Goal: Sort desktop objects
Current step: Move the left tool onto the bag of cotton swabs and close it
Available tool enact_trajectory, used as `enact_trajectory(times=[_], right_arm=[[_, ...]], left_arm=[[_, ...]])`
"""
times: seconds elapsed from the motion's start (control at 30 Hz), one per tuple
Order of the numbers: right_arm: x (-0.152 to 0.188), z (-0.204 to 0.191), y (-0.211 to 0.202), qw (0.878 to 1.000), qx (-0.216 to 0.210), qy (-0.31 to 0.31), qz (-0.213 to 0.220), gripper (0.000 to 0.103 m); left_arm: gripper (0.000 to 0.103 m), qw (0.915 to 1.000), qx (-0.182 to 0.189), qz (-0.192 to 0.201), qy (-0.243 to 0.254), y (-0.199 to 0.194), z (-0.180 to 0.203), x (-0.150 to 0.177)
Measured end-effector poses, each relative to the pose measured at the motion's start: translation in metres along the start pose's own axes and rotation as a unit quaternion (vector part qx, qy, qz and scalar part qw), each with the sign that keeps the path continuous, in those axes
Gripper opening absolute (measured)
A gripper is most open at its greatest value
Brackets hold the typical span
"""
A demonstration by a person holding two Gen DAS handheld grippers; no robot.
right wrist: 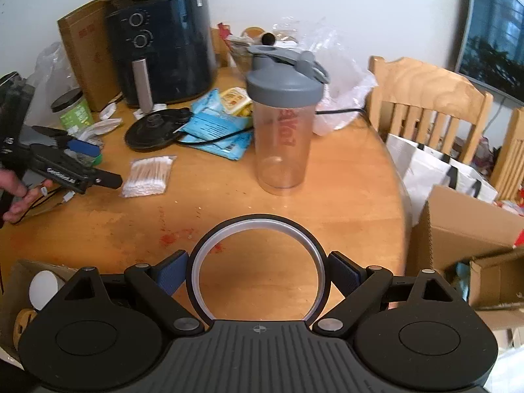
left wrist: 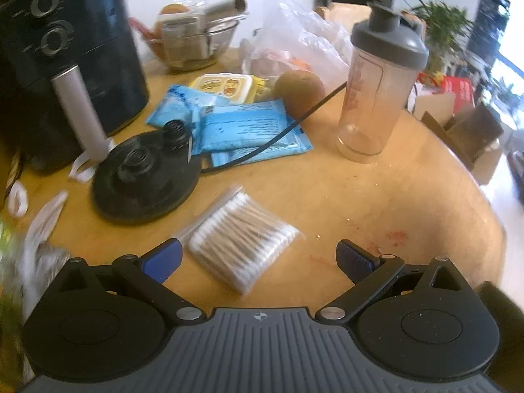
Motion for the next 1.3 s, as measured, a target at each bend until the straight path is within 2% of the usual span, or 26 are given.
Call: enact_trajectory(times=[0.27, 0.37, 0.4, 0.43, 0.5, 0.8, 0.93, 1.1, 1.3], right_arm=[[0.015, 0.015, -0.003, 0.999, 0.022, 0.023, -0.013, 0.092], [0.021, 0.02, -0.005, 0.999, 0.031, 0.032, -0.018, 0.092], [0.023, 0.022, -0.006, 0.999, 0.033, 0.035, -0.02, 0.092], [0.025, 0.024, -0.006, 0.998, 0.035, 0.038, -0.022, 0.092], [0.027, 0.026, -0.007, 0.998, 0.038, 0.04, -0.023, 0.092], [0.031, 0.032, -0.005, 0.998, 0.039, 0.048, -0.027, 0.092], [0.029, 0.031, -0.004, 0.998, 0.034, 0.043, -0.025, 0.092], [0.025, 0.028, -0.002, 0.999, 0.028, 0.036, -0.023, 0.092], [0.025, 0.024, -0.005, 0.999, 0.025, 0.029, -0.021, 0.092]], left_arm=[[0.102, 0.9971, 0.013, -0.03, 0.069, 0.038, -0.01, -0.008], [0.102, 0.9952, 0.03, -0.05, 0.079, 0.05, -0.015, -0.007], [0.101, 0.9946, 0.032, -0.056, 0.082, 0.054, -0.016, -0.006], [0.093, 0.9939, 0.028, -0.064, 0.086, 0.058, -0.018, -0.005], [0.09, 0.9929, 0.018, -0.077, 0.089, 0.064, -0.02, -0.002], [0.09, 0.9956, 0.032, -0.086, 0.02, 0.053, -0.014, 0.005], [0.09, 0.9959, 0.009, -0.089, 0.012, 0.051, -0.005, 0.007], [0.09, 0.9977, -0.001, -0.062, -0.029, 0.054, -0.011, -0.006], [0.09, 0.9955, -0.001, -0.076, -0.057, 0.069, -0.027, -0.005]])
Point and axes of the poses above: each gripper's, at about its wrist camera, not at the fingertips, and y roughly the way its jaws point, z to its right, x to its underside, the point moved 3 cm from there along y, roughly the way its jaws point, and after that the axes turned 12 degrees about x, right-handed, at the moved point
